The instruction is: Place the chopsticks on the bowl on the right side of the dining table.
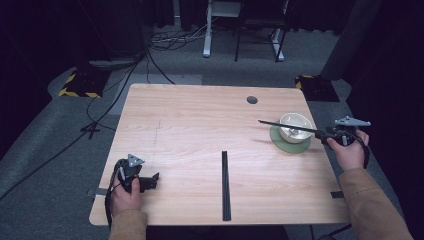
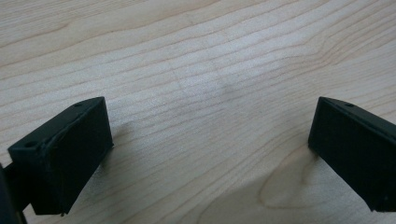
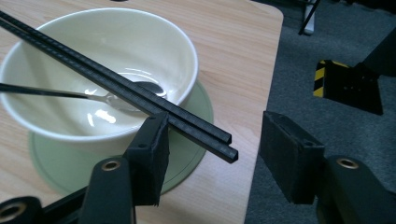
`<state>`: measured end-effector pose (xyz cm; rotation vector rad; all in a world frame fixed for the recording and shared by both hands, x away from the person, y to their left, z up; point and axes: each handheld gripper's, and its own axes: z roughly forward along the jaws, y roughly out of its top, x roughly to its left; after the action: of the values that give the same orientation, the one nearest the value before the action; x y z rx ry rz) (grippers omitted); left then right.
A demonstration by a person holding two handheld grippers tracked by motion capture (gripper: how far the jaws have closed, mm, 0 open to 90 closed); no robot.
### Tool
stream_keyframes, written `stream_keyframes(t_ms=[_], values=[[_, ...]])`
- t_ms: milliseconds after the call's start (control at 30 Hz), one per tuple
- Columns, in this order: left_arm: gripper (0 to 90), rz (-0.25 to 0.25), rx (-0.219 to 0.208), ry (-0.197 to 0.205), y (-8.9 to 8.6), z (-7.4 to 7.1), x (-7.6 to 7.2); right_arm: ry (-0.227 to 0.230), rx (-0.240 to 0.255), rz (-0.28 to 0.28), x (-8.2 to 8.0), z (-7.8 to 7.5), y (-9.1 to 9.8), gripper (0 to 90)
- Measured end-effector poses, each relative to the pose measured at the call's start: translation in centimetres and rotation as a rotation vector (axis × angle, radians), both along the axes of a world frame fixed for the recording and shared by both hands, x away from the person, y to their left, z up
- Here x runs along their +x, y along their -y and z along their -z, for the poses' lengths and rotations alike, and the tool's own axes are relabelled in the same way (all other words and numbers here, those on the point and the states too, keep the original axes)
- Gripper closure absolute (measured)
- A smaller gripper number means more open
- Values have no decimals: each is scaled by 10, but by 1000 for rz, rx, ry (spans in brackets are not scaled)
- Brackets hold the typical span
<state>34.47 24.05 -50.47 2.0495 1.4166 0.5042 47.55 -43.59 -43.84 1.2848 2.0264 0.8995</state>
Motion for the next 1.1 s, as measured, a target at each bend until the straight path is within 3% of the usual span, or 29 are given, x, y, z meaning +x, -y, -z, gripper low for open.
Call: stream_keyframes(t_ms=[300, 533, 600, 733, 1100], values=[[0, 0, 0, 0, 0, 0, 0, 16, -25, 28, 13, 4, 0, 439], [0, 0, 0, 0, 0, 0, 0, 49, -19, 29, 6, -5, 2, 453], [0, 0, 0, 0, 0, 0, 0, 74, -38, 49, 3, -11, 6, 472], [0, 0, 0, 0, 0, 0, 0, 78, -37, 113, 2, -17, 14, 488], [0, 0, 0, 0, 0, 0, 0, 42, -68, 192, 14, -5, 22, 489]])
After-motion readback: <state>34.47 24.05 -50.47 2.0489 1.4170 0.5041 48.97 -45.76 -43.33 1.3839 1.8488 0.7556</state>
